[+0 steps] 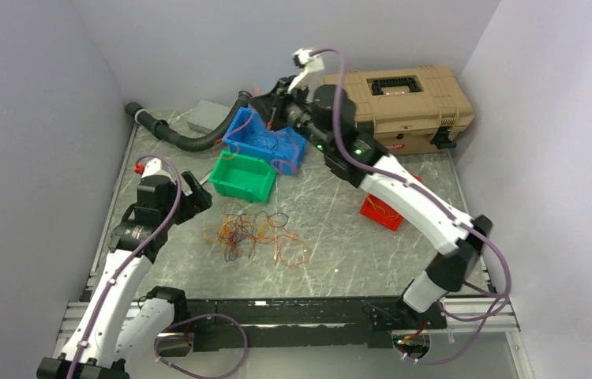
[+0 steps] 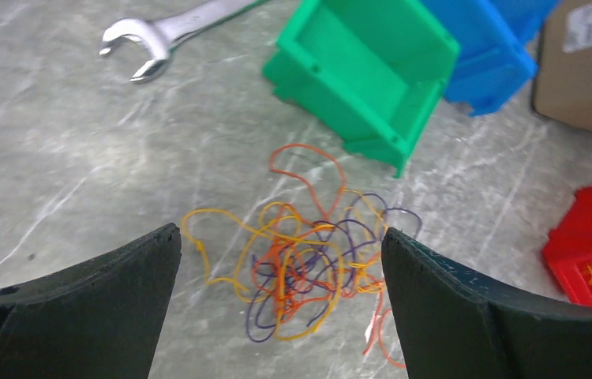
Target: Untangle the cables
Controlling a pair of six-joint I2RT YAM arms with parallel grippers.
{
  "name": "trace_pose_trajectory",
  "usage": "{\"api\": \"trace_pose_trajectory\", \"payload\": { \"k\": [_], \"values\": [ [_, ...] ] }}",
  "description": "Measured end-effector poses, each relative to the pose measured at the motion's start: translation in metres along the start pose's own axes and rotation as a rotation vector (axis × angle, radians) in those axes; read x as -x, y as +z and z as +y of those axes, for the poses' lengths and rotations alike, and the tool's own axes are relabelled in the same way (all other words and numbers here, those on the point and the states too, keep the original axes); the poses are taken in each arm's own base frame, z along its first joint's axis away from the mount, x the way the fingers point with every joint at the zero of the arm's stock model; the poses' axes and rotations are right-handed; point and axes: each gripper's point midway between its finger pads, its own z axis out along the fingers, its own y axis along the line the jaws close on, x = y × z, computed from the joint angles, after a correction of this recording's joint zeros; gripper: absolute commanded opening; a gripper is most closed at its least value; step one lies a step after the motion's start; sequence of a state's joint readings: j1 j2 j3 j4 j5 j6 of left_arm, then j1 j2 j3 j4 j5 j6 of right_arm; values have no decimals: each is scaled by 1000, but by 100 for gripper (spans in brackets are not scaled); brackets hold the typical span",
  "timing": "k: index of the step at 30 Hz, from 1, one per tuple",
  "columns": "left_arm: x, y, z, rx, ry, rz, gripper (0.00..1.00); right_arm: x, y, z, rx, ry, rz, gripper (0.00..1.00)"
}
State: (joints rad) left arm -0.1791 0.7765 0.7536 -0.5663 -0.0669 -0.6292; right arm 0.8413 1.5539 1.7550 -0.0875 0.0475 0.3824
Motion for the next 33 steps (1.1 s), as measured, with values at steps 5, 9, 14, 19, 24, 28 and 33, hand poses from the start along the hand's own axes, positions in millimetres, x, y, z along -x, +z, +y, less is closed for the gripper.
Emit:
{"api": "trace_pose_trajectory", "payload": {
  "k": [5, 9, 14, 19, 24, 28, 33],
  "values": [
    [10, -16, 26, 131, -20, -37, 99, -56, 41, -19, -37, 35, 87, 0],
    [29, -37, 33, 175, -11, -129, 99, -86, 68, -28, -48, 75, 105, 0],
    [39, -50, 40, 205, 5, -184, 99, -116, 96, -37, -50, 117, 101, 0],
    [37, -50, 43, 217, 36, -170, 99, -148, 99, -57, -51, 171, 85, 0],
    [37, -50, 44, 218, 54, -169, 99, -198, 85, -97, -113, 210, 154, 0],
    [38, -49, 43, 213, 70, -171, 99, -223, 73, -115, -153, 230, 193, 0],
    [36, -45, 40, 195, 85, -161, 99, -239, 66, -118, -171, 241, 227, 0]
  ]
}}
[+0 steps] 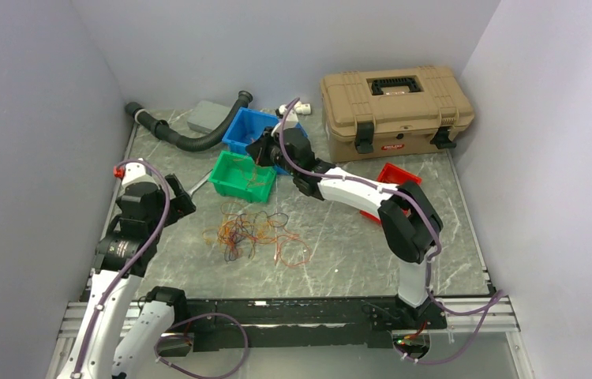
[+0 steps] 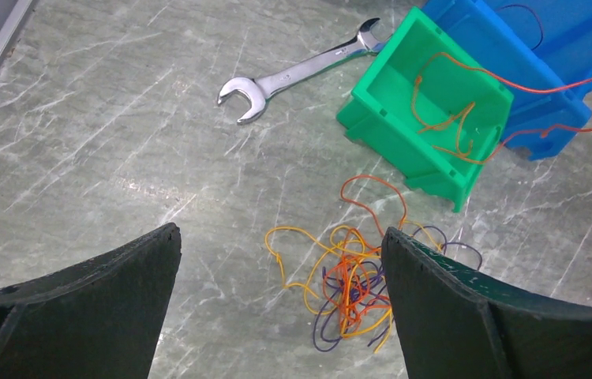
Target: Untangle the cables
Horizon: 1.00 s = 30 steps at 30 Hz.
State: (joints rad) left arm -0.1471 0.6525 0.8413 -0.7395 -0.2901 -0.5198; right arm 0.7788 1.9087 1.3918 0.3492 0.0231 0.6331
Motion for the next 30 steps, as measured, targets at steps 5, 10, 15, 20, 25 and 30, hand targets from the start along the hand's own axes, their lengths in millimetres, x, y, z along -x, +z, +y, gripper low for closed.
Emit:
{"api": "trace_pose_trajectory", "payload": {
  "k": [5, 10, 15, 20, 25, 30],
  "values": [
    [-4, 1, -3, -22, 22, 16, 99, -5, 1, -1, -7, -2, 23, 0],
    [-8, 2, -14, -97, 71, 31, 100, -11, 40, 17, 76, -23, 73, 0],
    [-13, 1, -23, -157, 113, 54, 99, -57, 70, 6, 110, -25, 195, 0],
    [-14, 0, -25, -178, 137, 59, 100, -99, 70, -17, 57, -17, 307, 0],
    [-15, 0, -27, -195, 149, 65, 99, -111, 66, -39, -26, -56, 323, 16],
    [-19, 1, -31, -219, 158, 76, 99, -121, 57, -65, -140, -130, 372, 52]
  ]
}}
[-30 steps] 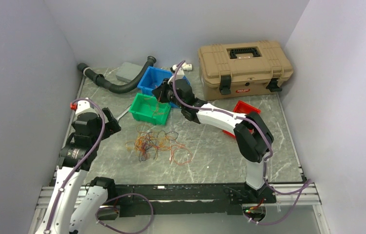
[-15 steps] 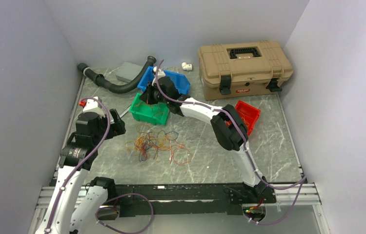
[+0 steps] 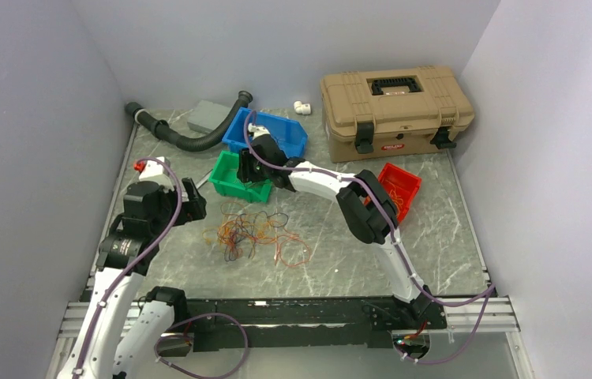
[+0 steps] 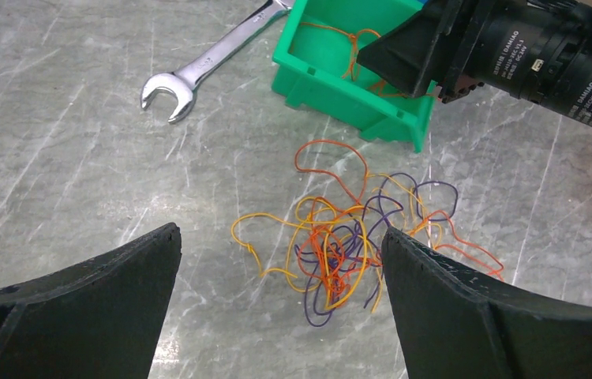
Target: Untangle the cables
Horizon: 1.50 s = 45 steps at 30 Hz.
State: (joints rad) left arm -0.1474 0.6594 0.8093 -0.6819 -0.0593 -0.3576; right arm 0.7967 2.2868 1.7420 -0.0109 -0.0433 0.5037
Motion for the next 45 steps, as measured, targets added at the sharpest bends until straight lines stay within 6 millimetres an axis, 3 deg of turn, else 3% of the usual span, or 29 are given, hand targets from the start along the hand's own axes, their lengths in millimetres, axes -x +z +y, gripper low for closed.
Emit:
{"api": "trace_pose_trajectory", "payload": {
  "k": [6, 12, 15, 17, 21, 25, 28, 34, 40, 45],
  "values": [
    [-5, 8, -9, -44, 6, 39, 99, 6, -18, -1, -51, -56, 22, 63],
    [-21, 22, -19, -95, 0, 136, 99, 59, -68, 29, -12, -83, -77, 85],
    [-33, 28, -24, -127, -8, 184, 99, 78, -98, 36, -7, -78, -132, 82],
    [-40, 32, -27, -146, -13, 212, 99, 80, -110, 32, -11, -57, -145, 76],
    [-45, 36, -33, -184, -19, 237, 99, 61, -118, 0, -39, 50, -122, 69],
    [-49, 40, -42, -229, -36, 267, 99, 17, -112, -54, -86, 226, -56, 65],
    [-54, 43, -46, -249, -47, 296, 99, -4, -111, -78, -113, 331, -22, 63],
    [-55, 42, -49, -265, -50, 303, 99, 4, -98, -65, -19, 435, -57, 59],
    [-54, 39, -46, -260, 0, 319, 100, -14, -76, -66, -1, 524, -26, 58],
    [-38, 38, -45, -251, 63, 288, 99, -18, -73, -69, -5, 564, -35, 55]
  ]
}}
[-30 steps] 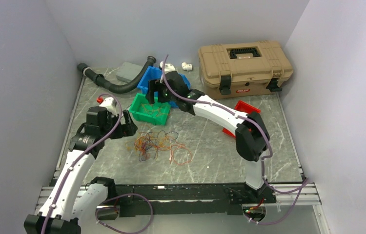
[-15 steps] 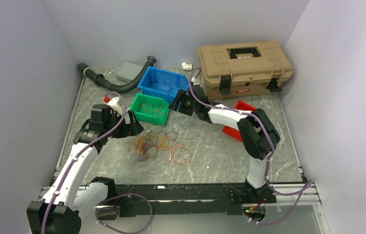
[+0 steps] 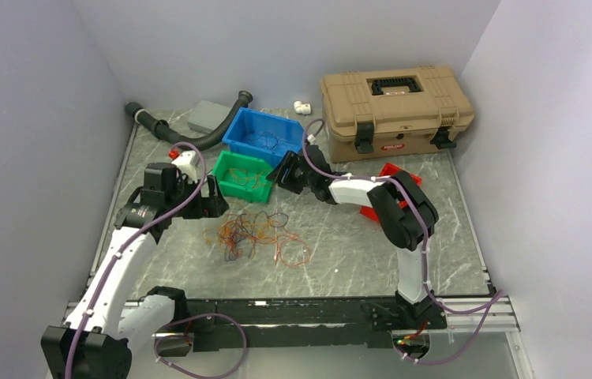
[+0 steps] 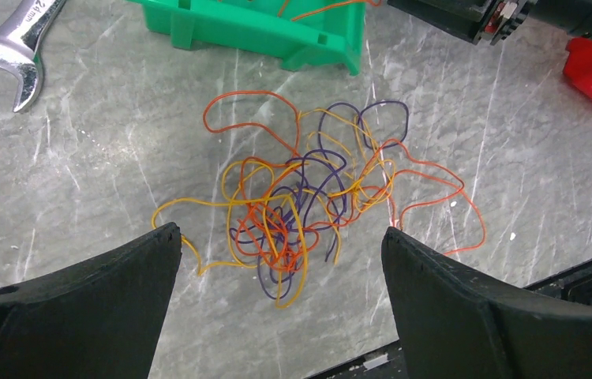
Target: Untangle the cables
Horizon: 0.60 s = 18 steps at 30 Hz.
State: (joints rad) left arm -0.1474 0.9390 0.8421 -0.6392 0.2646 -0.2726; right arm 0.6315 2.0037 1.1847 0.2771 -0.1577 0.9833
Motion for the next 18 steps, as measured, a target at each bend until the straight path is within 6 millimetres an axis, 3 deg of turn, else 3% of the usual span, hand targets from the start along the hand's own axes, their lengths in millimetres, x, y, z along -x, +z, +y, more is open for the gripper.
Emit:
{"api": "trace_pose_trajectory", "payload": {
  "k": [6, 15, 18],
  "values": [
    [-1, -3, 0, -5, 25, -22, 99, 0, 5, 0, 14, 26, -7, 49],
    [0, -5, 0, -6, 35, -29, 99, -11, 16, -17, -17, 54, 17, 46],
    [0, -5, 0, -6, 36, -29, 99, -10, 16, -17, -17, 55, 15, 25]
  ]
}}
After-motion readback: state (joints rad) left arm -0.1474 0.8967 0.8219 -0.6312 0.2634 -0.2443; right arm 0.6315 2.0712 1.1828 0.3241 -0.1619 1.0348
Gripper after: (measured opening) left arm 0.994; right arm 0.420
